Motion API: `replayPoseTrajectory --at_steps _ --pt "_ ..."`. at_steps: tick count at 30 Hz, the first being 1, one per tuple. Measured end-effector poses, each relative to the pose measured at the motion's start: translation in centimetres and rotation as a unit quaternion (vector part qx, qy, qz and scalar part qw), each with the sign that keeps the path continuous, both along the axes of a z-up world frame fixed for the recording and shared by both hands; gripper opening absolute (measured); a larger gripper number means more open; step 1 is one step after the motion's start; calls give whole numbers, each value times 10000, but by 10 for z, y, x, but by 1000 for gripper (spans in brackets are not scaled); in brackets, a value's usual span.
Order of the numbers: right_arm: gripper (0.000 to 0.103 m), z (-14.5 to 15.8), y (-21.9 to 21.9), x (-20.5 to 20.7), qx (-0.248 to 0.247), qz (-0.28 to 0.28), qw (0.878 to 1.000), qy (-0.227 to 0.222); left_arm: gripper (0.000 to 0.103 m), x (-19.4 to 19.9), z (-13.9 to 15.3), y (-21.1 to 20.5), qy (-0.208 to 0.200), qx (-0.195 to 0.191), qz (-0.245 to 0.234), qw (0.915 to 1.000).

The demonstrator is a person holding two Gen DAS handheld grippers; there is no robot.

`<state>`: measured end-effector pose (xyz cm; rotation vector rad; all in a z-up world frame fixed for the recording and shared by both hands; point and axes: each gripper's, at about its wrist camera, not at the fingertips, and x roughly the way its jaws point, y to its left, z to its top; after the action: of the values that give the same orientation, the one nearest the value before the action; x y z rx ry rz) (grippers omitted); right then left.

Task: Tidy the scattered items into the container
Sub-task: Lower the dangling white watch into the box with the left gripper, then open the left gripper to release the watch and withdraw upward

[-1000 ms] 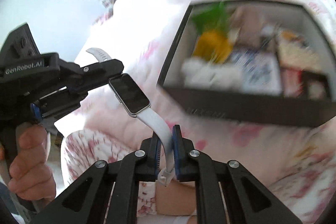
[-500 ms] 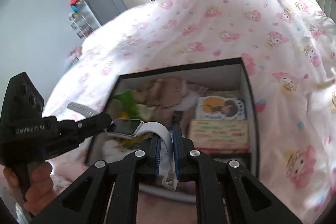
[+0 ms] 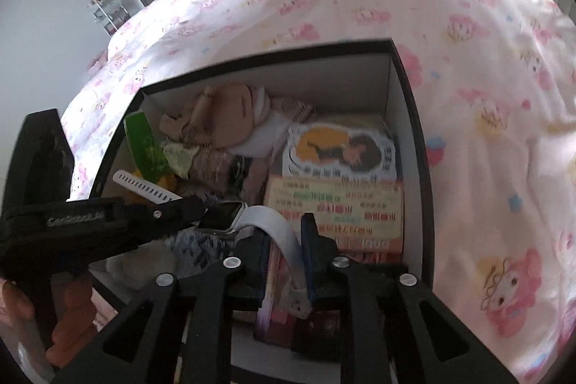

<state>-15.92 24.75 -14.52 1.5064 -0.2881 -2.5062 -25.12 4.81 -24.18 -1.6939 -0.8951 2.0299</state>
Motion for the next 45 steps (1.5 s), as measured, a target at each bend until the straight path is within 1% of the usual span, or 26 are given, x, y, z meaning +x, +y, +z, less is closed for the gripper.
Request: replayPoseTrajectory --at_steps 1,2,3,6,9,11,12,13,15,18,20,22,25,27,30,32,33,35,38,39,40,41,42,44,45 --pt "15 1 2 2 -41 -17 10000 -8 16 1 1 0 13 -17 -13 10000" --pt "18 4 4 4 -26 -40 10000 32 20 3 3 0 55 -58 -6 10000" --pt "21 9 6 8 8 -94 9999 117 22 4 5 0 98 -88 1 9999" --pt "22 19 11 11 32 -257 9991 350 22 7 13 1 258 -270 60 9993" --pt "22 23 10 13 183 -309 9981 510 21 9 15 4 211 -286 25 9994" --pt "23 22 10 12 219 -288 9982 472 19 14 17 5 257 -471 9 9986" --pt "24 18 9 10 262 -270 9986 365 19 15 18 6 241 -552 -12 9982" --pt "24 11 8 6 305 -243 9991 158 19 18 19 7 209 -588 -46 9980" --pt "24 2 8 2 345 -285 9990 -93 19 25 25 9 229 -521 -128 9983" --pt "25 5 11 4 333 -336 9989 26 19 33 40 15 434 -557 -252 9972" --pt "26 5 11 4 293 -311 9991 56 19 34 43 22 450 -519 -386 9969" --pt "28 1 8 3 289 -210 9993 -54 19 34 43 28 437 -520 -469 9966" --pt "30 3 3 5 434 -161 9989 -4 19 33 36 39 341 -555 -622 9959" --pt "30 7 5 6 275 -150 9995 97 19 32 28 46 225 -544 -705 9958" --pt "30 9 8 9 265 -202 9993 148 19 33 20 51 97 -733 -754 9944" --pt "30 8 12 8 114 -205 9997 88 19 33 17 49 88 -920 -619 9938" --pt "30 8 12 7 60 -183 9998 48 19 34 16 49 75 -905 -597 9941" --pt "30 10 13 9 -28 -174 9998 34 19 36 16 46 16 -739 -590 9955" --pt "31 13 14 10 -98 -132 9999 12 19 46 26 46 135 -470 -748 9960" --pt "31 11 13 8 30 -180 9998 -16 19 49 28 48 143 -352 -826 9959" --pt "31 10 12 6 261 -245 9994 -33 19 52 30 52 112 -161 -946 9953" --pt "31 9 12 5 394 -290 9988 -42 19 54 30 55 80 -86 -1029 9946" --pt "31 9 12 5 406 -307 9987 -47 19 55 30 59 72 -93 -1100 9939" --pt "31 12 12 6 151 -216 9997 2 19 55 27 69 67 -301 -1187 9924" --pt "32 13 11 7 169 -220 9996 20 19 55 24 72 38 -317 -1186 9924"
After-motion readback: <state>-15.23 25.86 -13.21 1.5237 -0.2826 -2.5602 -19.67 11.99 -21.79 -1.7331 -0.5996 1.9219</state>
